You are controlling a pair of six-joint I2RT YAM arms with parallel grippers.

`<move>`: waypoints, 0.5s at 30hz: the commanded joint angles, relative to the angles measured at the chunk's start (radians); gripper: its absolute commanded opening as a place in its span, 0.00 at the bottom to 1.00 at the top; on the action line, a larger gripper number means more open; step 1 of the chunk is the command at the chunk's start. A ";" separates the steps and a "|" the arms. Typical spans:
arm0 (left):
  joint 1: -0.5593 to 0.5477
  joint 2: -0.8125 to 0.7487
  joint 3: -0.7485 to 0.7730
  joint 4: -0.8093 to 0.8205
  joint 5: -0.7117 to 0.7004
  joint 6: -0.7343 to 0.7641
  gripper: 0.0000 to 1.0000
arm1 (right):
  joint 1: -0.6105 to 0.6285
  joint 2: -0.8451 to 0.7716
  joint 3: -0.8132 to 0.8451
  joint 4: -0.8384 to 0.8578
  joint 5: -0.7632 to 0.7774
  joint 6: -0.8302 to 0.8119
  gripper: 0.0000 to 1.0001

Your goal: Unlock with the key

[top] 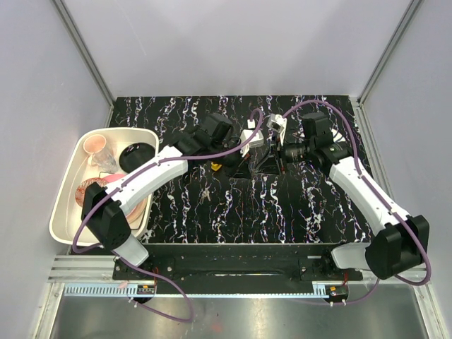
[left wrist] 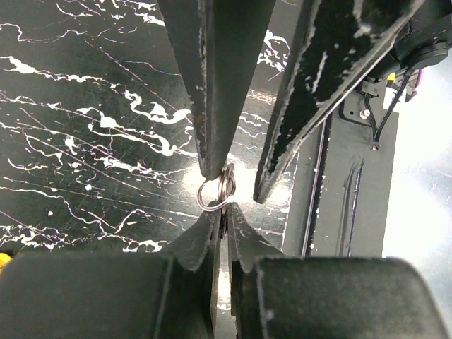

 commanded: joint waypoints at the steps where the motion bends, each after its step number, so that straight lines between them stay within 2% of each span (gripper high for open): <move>1: -0.003 0.001 0.017 0.061 0.000 -0.017 0.00 | -0.002 0.011 -0.007 0.017 -0.020 -0.011 0.31; 11: -0.005 0.006 0.023 0.065 0.017 -0.027 0.00 | -0.002 0.031 -0.027 0.016 -0.012 -0.034 0.27; 12: -0.005 0.007 0.021 0.064 0.019 -0.026 0.00 | -0.002 0.035 -0.026 0.017 -0.013 -0.034 0.26; 15: -0.005 0.012 0.020 0.064 0.024 -0.027 0.00 | -0.002 0.042 -0.026 0.022 -0.036 -0.026 0.14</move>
